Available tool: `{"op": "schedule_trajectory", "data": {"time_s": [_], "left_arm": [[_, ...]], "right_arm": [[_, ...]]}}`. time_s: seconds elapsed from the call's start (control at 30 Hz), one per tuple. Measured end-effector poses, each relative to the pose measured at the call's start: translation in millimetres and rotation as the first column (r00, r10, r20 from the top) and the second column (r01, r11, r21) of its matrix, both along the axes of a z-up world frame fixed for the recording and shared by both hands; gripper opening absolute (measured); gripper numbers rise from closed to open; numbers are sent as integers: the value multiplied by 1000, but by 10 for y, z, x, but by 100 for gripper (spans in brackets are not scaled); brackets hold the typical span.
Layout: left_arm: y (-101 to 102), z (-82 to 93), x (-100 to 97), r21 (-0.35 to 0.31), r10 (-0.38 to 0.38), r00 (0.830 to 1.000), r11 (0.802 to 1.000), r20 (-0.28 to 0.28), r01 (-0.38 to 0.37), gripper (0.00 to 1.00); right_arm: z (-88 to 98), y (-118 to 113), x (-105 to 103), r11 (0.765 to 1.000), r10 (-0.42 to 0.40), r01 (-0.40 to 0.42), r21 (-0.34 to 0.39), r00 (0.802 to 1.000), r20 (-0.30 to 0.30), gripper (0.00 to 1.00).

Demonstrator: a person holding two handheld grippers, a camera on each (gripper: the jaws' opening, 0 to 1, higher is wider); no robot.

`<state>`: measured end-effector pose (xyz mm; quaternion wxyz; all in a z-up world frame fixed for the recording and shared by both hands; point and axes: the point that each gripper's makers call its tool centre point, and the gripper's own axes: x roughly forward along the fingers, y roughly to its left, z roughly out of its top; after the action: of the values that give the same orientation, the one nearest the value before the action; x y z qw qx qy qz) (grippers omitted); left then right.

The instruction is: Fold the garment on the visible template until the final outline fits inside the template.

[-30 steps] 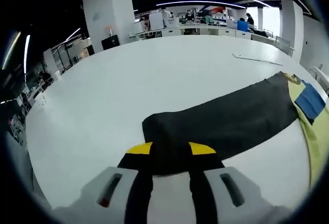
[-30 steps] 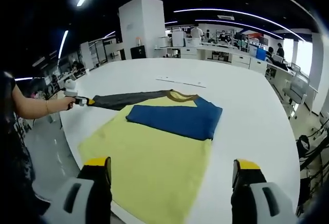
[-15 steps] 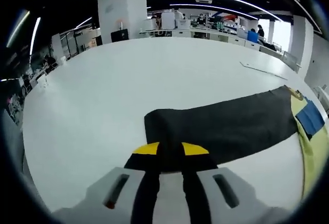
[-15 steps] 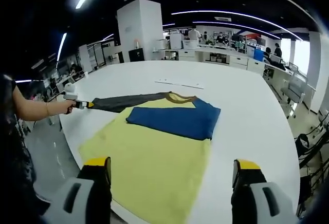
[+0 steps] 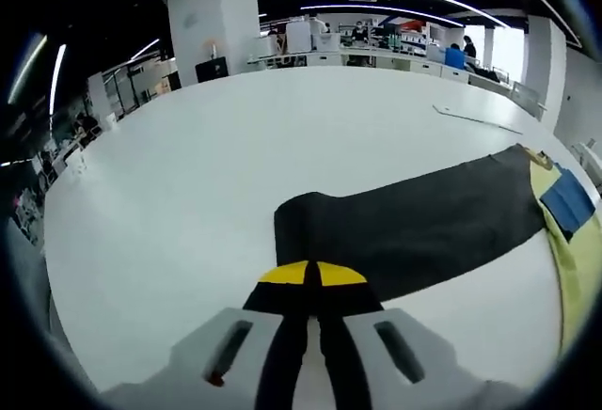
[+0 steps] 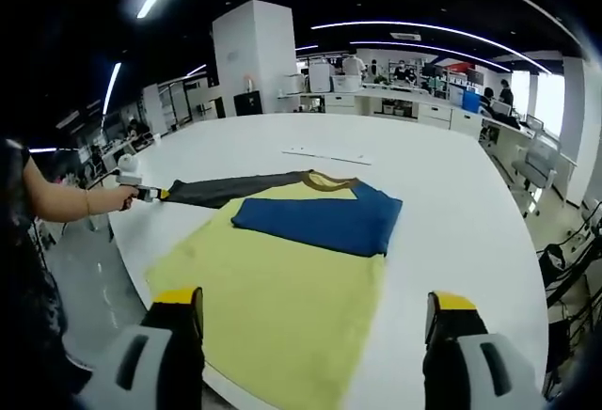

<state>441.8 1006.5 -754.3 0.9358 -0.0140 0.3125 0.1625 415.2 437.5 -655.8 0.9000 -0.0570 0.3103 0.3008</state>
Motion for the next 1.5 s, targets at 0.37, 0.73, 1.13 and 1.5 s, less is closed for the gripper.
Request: {"op": "schedule_trajectory", "data": {"time_s": [0.37, 0.73, 1.13, 1.5], "left_arm": [[-218, 244, 128, -12, -63, 996, 998, 59, 64, 0], [-392, 479, 222, -21, -98, 990, 995, 100, 100, 0], [-681, 783, 336, -54, -158, 977, 984, 143, 168, 0], [-1039, 1138, 531, -64, -220, 950, 969, 223, 239, 0]], "right_arm": [[15, 26, 15, 1000, 17, -17, 7, 1000, 12, 99], [48, 91, -1, 999, 45, -46, 24, 999, 29, 99], [57, 87, -2, 997, 66, -68, 42, 997, 43, 99], [9, 131, -11, 994, 100, -102, 50, 994, 39, 99]]}}
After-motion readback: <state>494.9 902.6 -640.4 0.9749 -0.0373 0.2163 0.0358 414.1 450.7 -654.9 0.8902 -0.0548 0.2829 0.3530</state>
